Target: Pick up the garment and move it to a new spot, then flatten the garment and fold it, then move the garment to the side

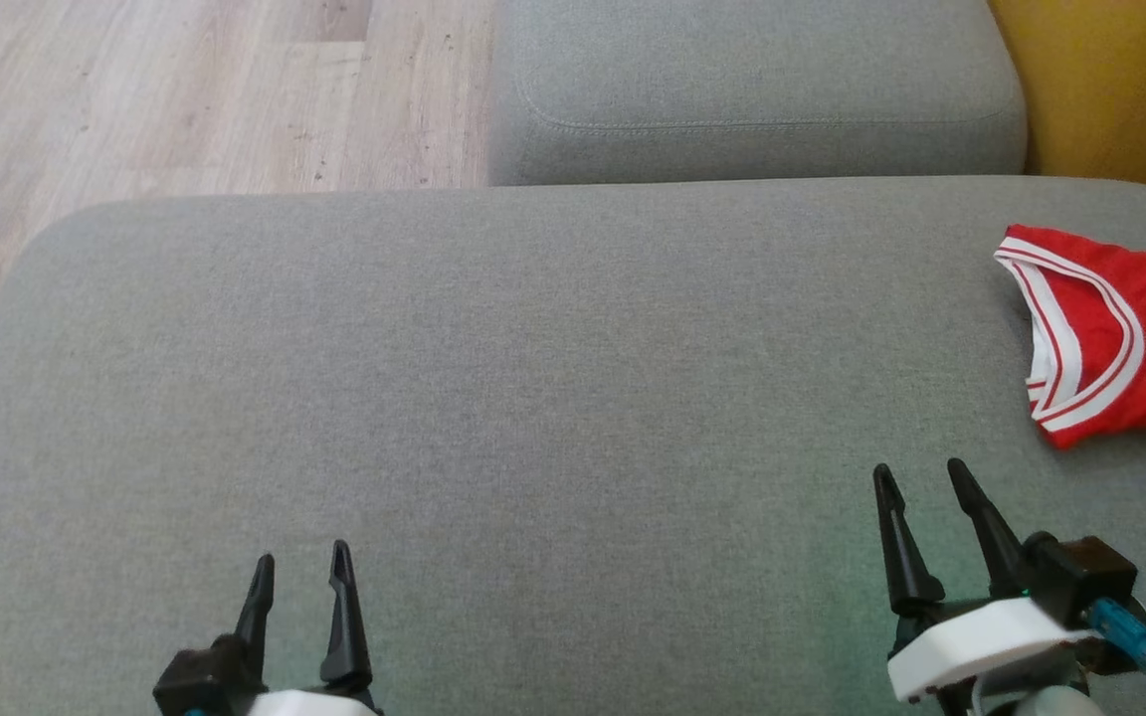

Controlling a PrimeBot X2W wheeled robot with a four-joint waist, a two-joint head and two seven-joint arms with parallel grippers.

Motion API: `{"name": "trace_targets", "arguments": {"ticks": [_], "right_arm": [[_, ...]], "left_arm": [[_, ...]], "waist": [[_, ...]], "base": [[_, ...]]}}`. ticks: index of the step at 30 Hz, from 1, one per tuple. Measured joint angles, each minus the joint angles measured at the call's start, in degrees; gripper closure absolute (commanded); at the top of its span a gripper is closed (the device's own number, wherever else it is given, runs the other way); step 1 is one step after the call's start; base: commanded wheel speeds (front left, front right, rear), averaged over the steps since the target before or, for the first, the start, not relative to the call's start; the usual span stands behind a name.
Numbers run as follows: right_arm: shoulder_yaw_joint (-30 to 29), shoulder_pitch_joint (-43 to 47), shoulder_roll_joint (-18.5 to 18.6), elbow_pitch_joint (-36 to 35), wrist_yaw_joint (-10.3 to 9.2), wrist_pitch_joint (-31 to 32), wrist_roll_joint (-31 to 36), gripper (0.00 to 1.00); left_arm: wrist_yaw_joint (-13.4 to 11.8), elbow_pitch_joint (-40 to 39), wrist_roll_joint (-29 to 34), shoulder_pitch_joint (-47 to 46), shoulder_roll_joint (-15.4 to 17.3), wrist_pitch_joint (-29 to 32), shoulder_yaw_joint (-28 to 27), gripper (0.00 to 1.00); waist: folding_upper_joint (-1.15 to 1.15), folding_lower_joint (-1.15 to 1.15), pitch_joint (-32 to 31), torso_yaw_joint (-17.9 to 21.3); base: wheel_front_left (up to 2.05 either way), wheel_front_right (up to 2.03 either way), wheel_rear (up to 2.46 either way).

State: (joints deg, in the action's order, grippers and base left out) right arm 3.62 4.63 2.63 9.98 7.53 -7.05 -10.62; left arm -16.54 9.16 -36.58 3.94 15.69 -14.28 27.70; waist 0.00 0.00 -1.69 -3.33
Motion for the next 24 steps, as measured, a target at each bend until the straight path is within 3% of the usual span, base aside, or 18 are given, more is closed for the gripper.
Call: {"name": "trace_targets", "arguments": {"ticks": [14,15,19,24], "right_arm": [[0.4,0.3,0.0,0.2,0.0,0.0,-0.1,0.0],[0.5,0.3,0.0,0.3,0.0,0.0,-0.3,1.0],[0.5,1.9,0.0,4.6,0.0,0.0,-0.4,1.0],[0.4,2.9,0.0,5.1,0.0,0.1,-3.4,1.0]], "left_arm": [[0.9,-0.1,0.0,0.0,-0.4,0.0,-0.1,0.0],[0.9,-0.1,0.0,0.0,-0.4,0.0,-0.1,1.0],[0.9,3.5,-0.1,1.2,-0.8,0.1,0.4,1.0],[1.5,3.9,-2.2,2.1,-1.4,0.7,0.0,1.0]], "waist": [[0.0,0.0,-0.1,0.1],[0.0,0.0,-0.2,0.1],[0.0,0.0,-0.2,0.1],[0.0,0.0,-0.1,0.2]], "base": [[0.0,0.0,0.0],[0.0,0.0,0.0],[0.0,0.0,0.0],[0.0,0.0,0.0]]}}
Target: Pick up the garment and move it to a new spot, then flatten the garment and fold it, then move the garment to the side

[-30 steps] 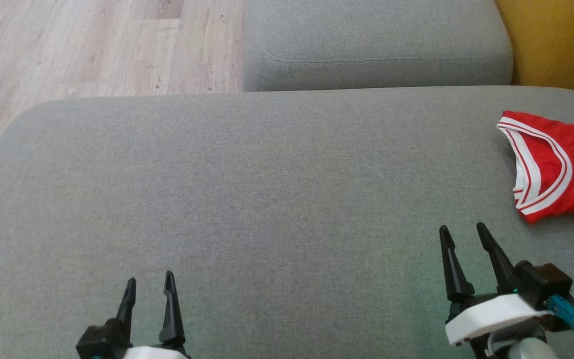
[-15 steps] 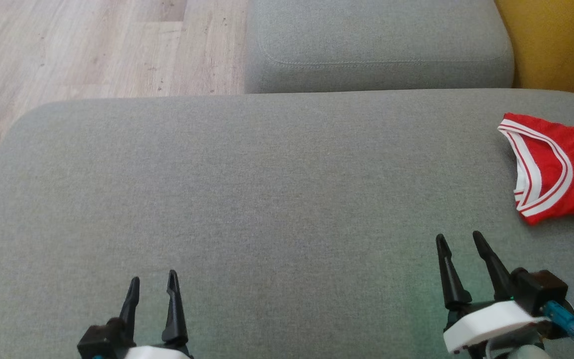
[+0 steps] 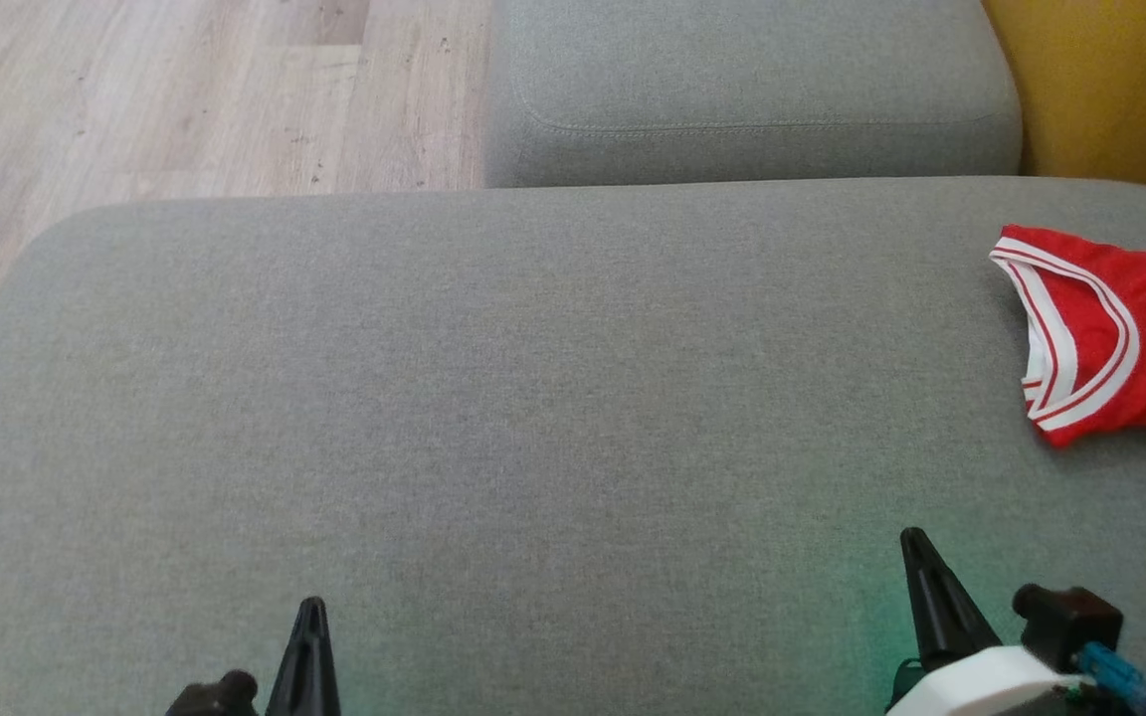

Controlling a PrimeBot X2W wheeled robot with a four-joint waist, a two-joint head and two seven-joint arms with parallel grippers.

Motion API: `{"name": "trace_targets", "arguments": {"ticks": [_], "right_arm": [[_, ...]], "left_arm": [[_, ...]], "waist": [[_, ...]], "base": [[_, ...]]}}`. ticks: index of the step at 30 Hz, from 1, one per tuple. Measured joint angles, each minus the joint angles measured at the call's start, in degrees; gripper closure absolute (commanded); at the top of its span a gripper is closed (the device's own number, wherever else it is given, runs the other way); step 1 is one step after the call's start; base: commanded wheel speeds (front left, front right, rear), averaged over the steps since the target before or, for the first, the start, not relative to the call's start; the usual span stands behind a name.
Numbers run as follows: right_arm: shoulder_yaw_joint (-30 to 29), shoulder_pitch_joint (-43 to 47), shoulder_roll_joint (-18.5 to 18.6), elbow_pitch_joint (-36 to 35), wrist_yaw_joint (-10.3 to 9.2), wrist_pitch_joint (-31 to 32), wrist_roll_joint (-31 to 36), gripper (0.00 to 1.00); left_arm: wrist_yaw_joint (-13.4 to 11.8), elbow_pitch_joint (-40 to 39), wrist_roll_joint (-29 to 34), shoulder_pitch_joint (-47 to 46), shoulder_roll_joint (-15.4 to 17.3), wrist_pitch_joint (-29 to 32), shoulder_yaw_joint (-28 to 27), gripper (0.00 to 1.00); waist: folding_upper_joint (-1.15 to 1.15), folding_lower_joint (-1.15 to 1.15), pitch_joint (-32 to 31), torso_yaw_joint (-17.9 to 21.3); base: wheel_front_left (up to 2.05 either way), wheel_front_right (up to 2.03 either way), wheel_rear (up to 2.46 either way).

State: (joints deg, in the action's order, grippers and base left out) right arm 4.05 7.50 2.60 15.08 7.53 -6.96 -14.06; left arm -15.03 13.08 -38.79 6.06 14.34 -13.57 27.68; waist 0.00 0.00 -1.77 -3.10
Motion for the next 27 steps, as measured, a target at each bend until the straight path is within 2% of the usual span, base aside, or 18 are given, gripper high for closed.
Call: {"name": "trace_targets", "arguments": {"ticks": [27], "right_arm": [[-1.1,-1.4,0.1,0.0,0.0,2.2,-17.6,1.0]], "left_arm": [[5.0,0.8,-11.8,-1.2,-2.2,4.0,-6.1,1.0]], "waist": [[0.0,0.0,0.4,0.7]], "base": [[0.0,0.0,0.0]]}}
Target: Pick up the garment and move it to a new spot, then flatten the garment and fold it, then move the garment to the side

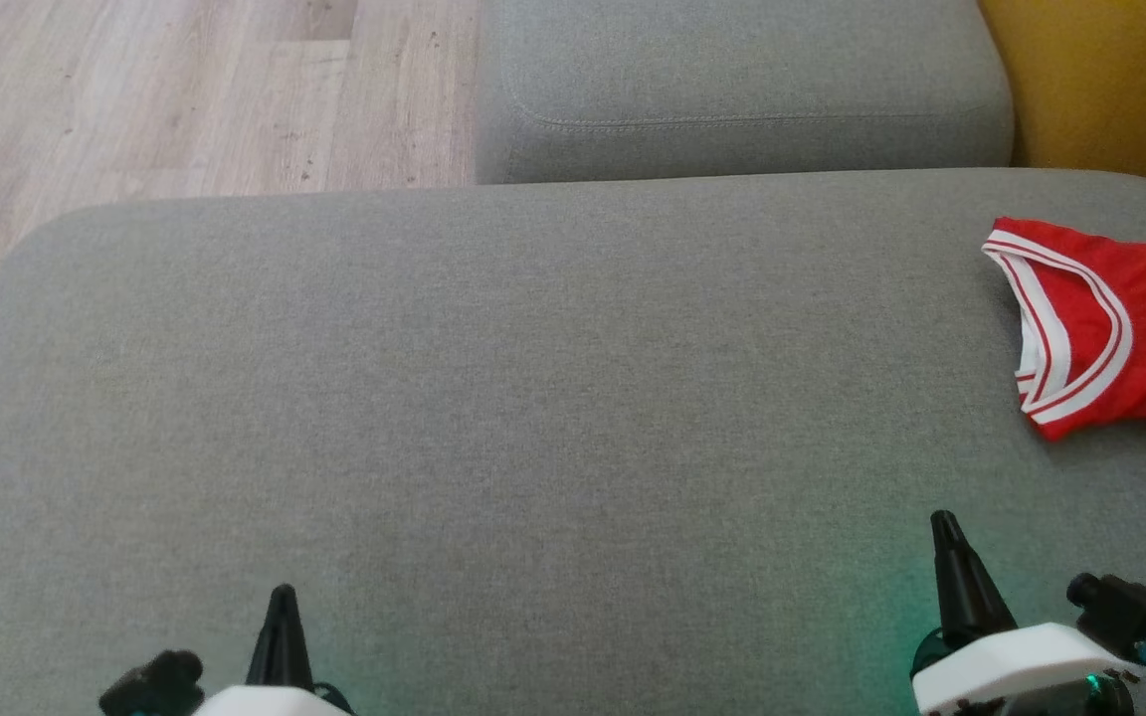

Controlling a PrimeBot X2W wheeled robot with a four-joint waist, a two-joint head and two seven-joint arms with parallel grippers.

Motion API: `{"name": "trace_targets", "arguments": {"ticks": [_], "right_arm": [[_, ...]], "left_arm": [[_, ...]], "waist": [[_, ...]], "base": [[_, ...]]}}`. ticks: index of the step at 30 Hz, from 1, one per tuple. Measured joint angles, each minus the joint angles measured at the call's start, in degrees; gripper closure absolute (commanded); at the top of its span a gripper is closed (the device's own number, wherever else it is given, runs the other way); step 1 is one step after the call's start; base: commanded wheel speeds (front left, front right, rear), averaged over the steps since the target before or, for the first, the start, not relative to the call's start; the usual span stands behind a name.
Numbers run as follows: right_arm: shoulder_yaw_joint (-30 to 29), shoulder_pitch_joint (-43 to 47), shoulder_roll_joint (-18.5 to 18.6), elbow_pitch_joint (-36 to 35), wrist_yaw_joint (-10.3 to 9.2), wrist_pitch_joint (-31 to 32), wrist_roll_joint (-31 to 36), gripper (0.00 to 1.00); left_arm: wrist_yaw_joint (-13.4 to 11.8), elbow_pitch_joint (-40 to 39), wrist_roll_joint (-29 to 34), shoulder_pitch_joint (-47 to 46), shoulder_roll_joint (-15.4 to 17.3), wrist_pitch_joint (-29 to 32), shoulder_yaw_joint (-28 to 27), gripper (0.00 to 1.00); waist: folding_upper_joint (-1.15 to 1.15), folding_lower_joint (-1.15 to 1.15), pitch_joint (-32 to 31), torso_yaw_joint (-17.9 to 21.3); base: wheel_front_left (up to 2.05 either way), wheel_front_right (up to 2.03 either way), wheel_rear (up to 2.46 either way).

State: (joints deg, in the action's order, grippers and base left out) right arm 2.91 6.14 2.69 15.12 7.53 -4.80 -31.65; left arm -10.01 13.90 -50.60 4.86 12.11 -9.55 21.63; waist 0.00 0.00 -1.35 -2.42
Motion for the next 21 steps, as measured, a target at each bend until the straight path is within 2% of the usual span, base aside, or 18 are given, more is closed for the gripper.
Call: {"name": "trace_targets", "arguments": {"ticks": [21], "right_arm": [[-1.7,-2.3,0.1,0.1,0.0,1.9,-13.9,1.0]], "left_arm": [[3.6,0.4,-9.3,-1.5,-1.8,3.5,-5.5,1.0]], "waist": [[0.0,0.0,0.3,0.5]], "base": [[0.0,0.0,0.0]]}}
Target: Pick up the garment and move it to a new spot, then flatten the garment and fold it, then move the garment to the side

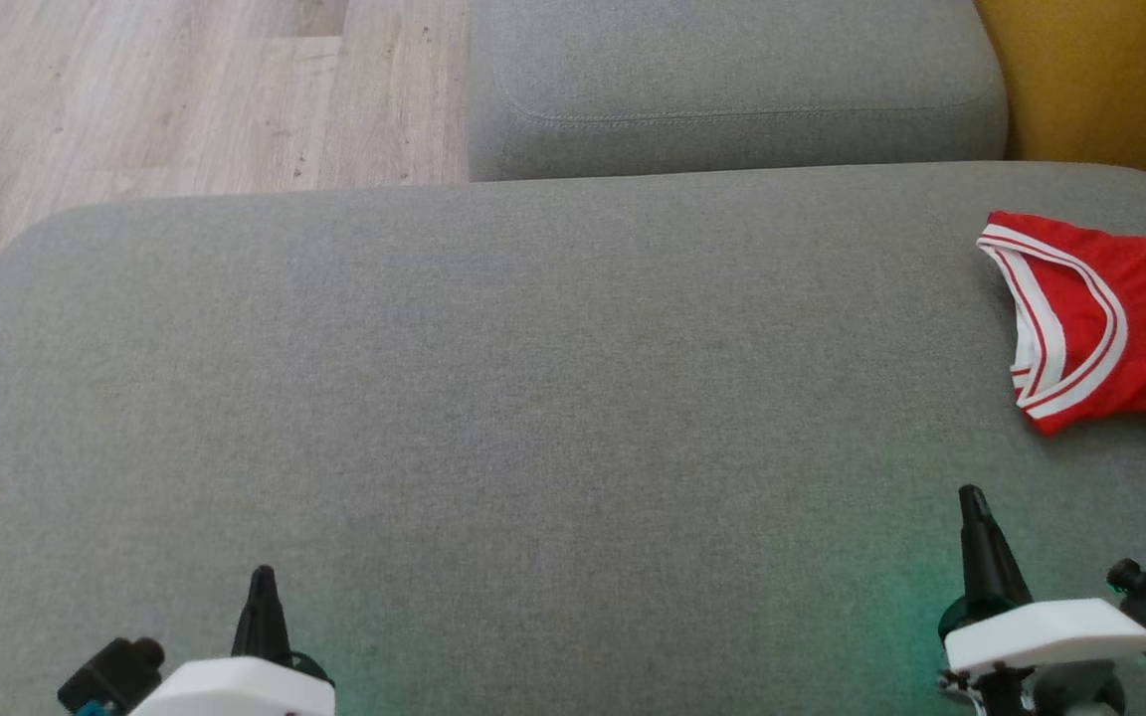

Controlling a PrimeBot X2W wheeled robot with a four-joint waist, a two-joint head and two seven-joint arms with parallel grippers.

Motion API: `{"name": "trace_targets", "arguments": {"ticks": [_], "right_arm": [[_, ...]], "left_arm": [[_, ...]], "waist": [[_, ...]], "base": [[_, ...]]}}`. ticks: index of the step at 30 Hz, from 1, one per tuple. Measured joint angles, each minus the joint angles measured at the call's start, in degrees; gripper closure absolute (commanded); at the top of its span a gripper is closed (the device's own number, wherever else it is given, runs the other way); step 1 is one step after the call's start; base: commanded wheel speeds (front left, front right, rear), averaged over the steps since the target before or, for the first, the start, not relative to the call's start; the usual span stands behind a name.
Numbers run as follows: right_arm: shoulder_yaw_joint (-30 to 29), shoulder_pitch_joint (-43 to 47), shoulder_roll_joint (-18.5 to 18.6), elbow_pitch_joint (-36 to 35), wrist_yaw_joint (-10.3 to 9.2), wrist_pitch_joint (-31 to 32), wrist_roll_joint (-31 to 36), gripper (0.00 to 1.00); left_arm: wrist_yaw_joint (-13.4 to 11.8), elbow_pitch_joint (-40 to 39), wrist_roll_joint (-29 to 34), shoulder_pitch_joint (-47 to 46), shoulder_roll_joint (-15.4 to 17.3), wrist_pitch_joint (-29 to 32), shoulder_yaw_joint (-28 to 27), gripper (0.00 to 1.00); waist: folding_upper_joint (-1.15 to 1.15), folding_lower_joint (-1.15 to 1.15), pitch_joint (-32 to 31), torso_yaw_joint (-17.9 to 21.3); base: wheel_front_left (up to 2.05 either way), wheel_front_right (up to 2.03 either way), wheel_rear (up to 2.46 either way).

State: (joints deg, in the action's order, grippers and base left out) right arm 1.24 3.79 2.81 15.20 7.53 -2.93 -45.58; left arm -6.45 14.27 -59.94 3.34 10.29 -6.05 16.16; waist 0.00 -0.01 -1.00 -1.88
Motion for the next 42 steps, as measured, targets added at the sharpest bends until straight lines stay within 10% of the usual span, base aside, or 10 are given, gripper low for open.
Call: {"name": "trace_targets", "arguments": {"ticks": [42], "right_arm": [[-3.8,-3.7,0.2,0.3,0.0,4.2,-27.2,1.0]], "left_arm": [[7.8,0.6,-18.4,-3.5,-3.9,6.6,-11.2,1.0]], "waist": [[0.0,0.0,0.7,1.1]], "base": [[0.0,0.0,0.0]]}}
